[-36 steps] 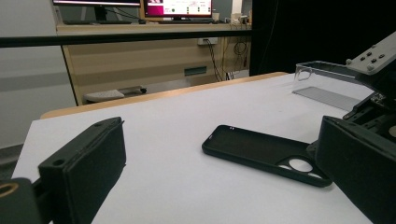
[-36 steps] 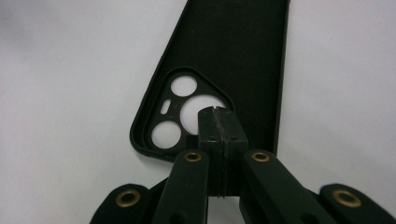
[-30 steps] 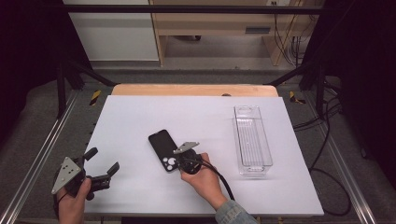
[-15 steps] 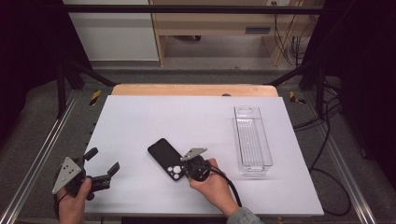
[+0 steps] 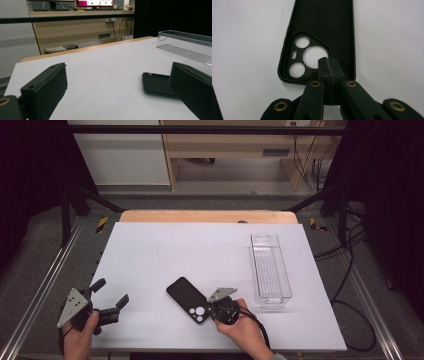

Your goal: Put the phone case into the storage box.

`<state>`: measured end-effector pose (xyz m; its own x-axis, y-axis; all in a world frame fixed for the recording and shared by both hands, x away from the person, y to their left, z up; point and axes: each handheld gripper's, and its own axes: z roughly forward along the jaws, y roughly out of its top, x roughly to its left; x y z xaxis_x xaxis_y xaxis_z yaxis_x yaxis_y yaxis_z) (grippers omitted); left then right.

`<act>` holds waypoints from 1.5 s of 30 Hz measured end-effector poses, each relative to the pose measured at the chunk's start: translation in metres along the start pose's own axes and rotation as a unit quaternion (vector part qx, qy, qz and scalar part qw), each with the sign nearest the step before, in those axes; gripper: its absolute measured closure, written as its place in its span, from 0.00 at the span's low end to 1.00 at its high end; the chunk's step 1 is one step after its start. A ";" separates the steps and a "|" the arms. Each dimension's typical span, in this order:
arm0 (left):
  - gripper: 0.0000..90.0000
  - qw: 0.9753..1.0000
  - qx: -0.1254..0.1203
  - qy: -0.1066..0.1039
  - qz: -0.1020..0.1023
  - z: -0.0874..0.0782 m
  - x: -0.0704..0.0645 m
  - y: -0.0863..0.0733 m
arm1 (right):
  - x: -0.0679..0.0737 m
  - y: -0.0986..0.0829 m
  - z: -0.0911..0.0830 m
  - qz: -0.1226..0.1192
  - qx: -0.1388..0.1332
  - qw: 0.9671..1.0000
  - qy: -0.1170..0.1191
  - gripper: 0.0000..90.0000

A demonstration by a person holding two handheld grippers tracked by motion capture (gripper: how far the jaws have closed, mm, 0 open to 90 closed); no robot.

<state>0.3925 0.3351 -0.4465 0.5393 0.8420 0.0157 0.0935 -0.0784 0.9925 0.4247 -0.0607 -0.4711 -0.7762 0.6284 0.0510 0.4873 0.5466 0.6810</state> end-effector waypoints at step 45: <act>0.02 1.000 0.010 -0.011 0.009 0.005 -0.004 -0.001 | 0.005 -0.040 -0.029 0.013 -0.027 0.999 -0.021 1.00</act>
<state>0.3944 0.3296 -0.4478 0.5602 0.8278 0.0312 0.1000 -0.1050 0.9894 0.3894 -0.0957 -0.4766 -0.7458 0.6650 0.0398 0.4839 0.4997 0.7184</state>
